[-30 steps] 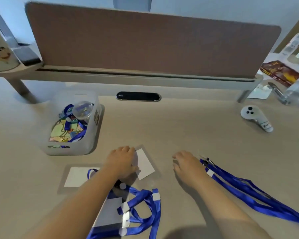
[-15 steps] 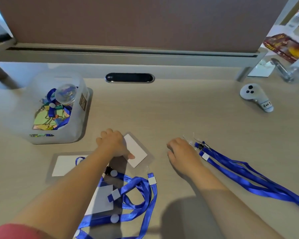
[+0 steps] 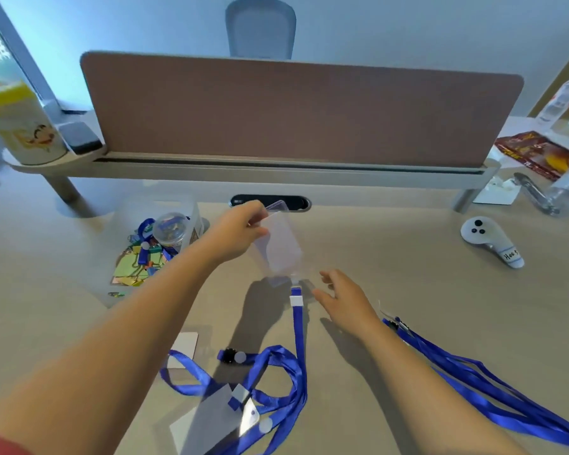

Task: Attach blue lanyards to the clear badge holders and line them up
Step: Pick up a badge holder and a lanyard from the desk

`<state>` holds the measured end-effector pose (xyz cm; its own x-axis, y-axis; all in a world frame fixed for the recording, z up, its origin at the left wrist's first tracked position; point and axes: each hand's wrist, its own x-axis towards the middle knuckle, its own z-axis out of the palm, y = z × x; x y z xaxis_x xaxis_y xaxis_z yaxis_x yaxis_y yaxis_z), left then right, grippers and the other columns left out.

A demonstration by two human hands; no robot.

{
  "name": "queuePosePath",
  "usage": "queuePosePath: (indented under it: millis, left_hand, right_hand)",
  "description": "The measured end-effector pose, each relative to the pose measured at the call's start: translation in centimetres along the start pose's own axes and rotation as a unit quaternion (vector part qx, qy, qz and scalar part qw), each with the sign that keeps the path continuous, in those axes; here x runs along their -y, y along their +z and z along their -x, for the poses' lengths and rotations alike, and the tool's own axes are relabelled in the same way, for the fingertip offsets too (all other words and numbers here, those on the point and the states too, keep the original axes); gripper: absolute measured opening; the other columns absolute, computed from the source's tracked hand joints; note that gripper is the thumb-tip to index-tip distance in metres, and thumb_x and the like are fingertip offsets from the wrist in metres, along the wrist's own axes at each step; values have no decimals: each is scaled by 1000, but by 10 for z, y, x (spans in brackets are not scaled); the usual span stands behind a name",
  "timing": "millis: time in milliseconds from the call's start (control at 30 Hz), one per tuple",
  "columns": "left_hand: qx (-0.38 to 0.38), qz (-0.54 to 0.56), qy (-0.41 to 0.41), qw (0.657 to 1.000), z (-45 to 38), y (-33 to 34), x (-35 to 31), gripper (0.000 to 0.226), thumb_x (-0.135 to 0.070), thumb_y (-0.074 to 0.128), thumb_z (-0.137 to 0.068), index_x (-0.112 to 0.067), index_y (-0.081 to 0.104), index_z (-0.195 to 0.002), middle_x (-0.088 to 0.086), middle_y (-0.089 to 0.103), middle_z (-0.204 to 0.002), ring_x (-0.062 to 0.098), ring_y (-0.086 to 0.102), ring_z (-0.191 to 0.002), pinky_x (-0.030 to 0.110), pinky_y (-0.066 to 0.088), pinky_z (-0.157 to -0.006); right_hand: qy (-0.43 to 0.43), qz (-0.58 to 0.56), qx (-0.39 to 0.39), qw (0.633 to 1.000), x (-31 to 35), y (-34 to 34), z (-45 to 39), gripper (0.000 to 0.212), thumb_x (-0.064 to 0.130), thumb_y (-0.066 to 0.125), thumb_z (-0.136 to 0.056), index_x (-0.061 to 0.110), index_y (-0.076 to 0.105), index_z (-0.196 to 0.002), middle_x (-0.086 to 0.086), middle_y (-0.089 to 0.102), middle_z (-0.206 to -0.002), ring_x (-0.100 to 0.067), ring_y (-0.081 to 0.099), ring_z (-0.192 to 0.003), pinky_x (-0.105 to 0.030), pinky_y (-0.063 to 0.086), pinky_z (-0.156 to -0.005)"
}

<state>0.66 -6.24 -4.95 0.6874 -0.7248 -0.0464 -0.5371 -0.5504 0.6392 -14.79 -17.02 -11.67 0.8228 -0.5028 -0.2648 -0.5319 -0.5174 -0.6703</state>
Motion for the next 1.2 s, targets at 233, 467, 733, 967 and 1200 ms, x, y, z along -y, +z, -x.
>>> queuePosePath:
  millis: [233,467,733,967,1200]
  left_hand:
    - [-12,89,8,996,6,-32,-23,4,-7,48,-90,-11,46,-92,8,52,-96,21,51,-87,23,43,-72]
    - [-86,272,-126,950,4,-36,-6,40,-12,53,-88,-5,36,-124,16,51,-100,14,51,-68,20,44,-61]
    - [-151,191,-147,959,-1,-30,-9,50,-20,55,-88,-8,35,-133,13,43,-139,29,45,-122,38,40,-96]
    - [-83,145,53,985,13,-25,-41,32,-17,57,-86,-6,58,-116,13,66,-113,21,61,-100,32,48,-91]
    - [-100,-76,111,986,17,-23,-44,31,-17,50,-90,-14,56,-120,7,65,-118,21,59,-106,31,46,-93]
  right_hand:
    - [-9,-130,-6,991,34,-16,-5,19,14,51,-91,4,64,-100,-14,64,-104,-21,56,-96,-24,44,-77]
    - [-13,-298,-115,947,60,-42,-9,27,9,52,-90,17,55,-64,-2,54,-58,-2,50,-41,-8,42,-42]
    - [-57,-251,-135,957,101,-71,-8,28,19,56,-88,13,56,-61,1,56,-59,-11,33,-47,-21,31,-49]
    - [-45,-249,-88,963,110,-69,-7,32,19,52,-92,14,59,-61,-1,57,-60,-6,40,-48,-16,33,-50]
    - [-43,-205,-74,975,109,-66,-2,27,14,48,-93,12,65,-72,1,60,-69,-8,39,-53,-19,32,-52]
